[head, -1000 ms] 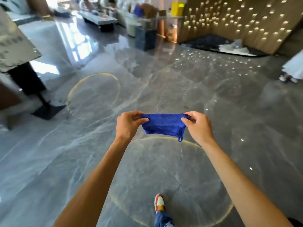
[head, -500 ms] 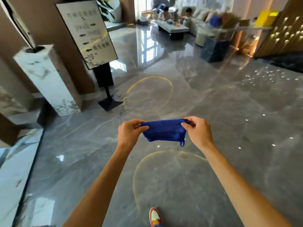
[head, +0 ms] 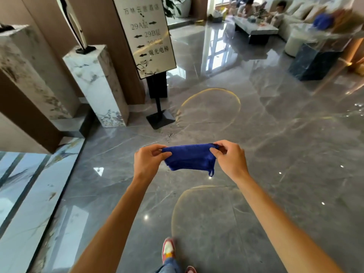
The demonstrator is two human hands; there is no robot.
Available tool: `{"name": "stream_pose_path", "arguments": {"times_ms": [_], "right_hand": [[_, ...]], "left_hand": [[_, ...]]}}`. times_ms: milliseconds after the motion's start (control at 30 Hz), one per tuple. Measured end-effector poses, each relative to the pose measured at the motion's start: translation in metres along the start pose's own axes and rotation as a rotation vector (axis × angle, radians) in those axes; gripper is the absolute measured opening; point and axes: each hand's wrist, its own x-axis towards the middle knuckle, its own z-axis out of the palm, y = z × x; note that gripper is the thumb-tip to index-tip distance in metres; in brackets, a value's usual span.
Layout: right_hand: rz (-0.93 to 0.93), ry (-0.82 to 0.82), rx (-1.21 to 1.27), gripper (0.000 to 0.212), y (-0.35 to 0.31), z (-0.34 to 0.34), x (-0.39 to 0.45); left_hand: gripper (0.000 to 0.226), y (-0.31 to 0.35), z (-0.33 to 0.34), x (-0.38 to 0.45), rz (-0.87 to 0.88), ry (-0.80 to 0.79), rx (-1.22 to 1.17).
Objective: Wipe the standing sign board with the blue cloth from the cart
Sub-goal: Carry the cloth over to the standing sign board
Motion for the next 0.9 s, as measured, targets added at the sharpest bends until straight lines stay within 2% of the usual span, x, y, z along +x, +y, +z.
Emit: {"name": "stream_pose_path", "arguments": {"times_ms": [200, 500, 767, 900], "right_hand": [[-0.039, -0.034, -0.016, 0.015, -0.02, 0.039, 0.062], [-0.076, -0.078, -0.063, 0.019, -0.06, 0.112, 0.195], [-0.05, -0.09, -0.057, 0.021, -0.09, 0.157, 0.271], [-0.041, -0.095, -0.082, 0.021, -0.092, 0.173, 0.306]], "left_hand": [[0.013, -0.022, -0.012, 0.062, -0.009, 0.055, 0.003], [0.013, -0.051, -0.034, 0.2, -0.043, 0.116, -0.026], [0.019, -0.07, -0.053, 0.291, -0.049, 0.099, -0.042], [0.014, -0.081, -0.051, 0.324, -0.071, 0.081, -0.023]]}}
